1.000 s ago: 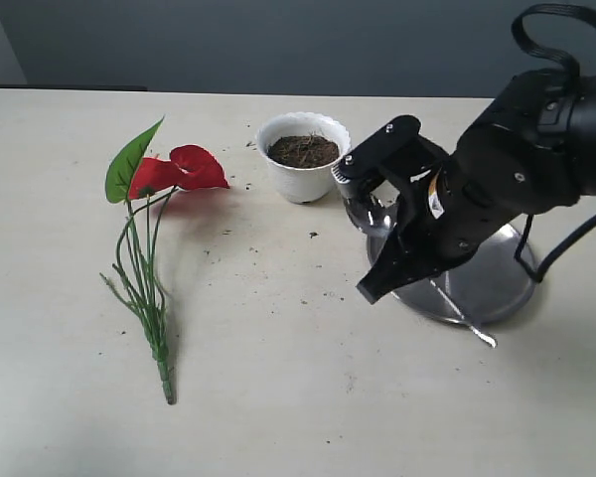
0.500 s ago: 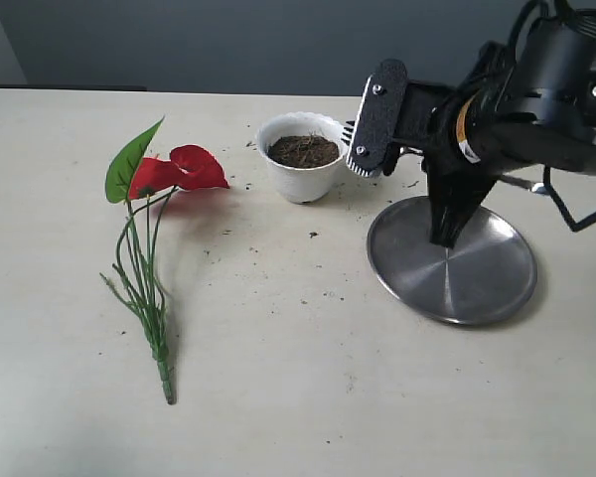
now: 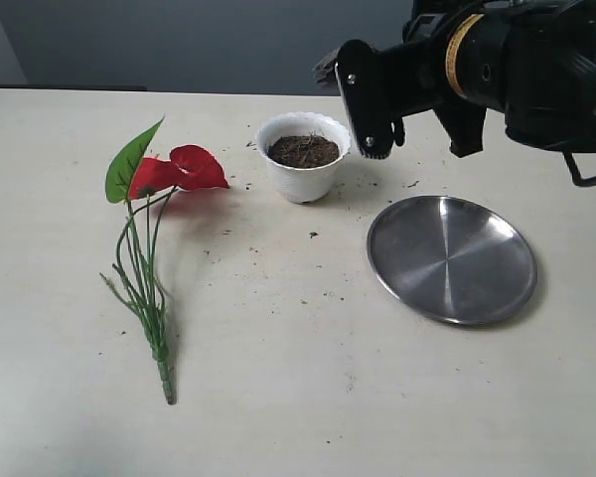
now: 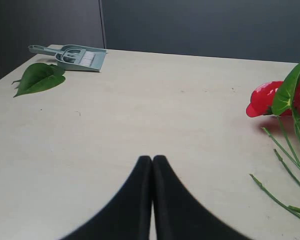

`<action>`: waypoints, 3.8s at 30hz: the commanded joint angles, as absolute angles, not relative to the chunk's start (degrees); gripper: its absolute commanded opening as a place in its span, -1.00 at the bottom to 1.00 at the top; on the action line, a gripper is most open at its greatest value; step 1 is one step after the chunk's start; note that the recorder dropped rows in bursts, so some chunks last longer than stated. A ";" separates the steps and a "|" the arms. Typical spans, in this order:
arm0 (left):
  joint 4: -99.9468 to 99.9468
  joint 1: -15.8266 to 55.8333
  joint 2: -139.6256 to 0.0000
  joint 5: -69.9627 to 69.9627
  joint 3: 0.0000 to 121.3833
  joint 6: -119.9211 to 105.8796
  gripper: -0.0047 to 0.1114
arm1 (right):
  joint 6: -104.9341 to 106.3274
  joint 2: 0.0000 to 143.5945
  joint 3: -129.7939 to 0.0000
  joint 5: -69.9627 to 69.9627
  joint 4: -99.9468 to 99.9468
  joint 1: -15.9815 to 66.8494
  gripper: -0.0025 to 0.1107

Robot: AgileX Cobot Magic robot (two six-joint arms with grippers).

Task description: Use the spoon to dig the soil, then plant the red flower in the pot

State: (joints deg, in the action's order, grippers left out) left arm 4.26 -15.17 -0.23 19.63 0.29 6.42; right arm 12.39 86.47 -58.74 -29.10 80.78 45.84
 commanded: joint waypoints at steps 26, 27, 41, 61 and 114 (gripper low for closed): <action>3.74 -14.76 0.00 19.24 0.00 6.44 -0.91 | 31.31 85.86 -59.14 -35.46 85.71 45.81 -0.97; 3.74 -14.76 0.00 19.24 0.00 6.44 -0.91 | 32.68 85.86 -59.14 -35.29 85.71 45.81 -0.97; 3.74 -14.76 0.00 19.24 0.00 6.44 -0.91 | 49.52 87.84 -59.14 -35.71 85.59 45.81 -0.97; 3.74 -14.76 0.00 19.24 0.00 6.44 -0.91 | 53.95 92.43 -59.14 -31.19 99.95 45.81 -0.97; 3.74 -14.76 0.00 19.24 0.00 6.44 -0.91 | 62.20 125.51 -89.40 -25.11 99.95 43.33 -0.97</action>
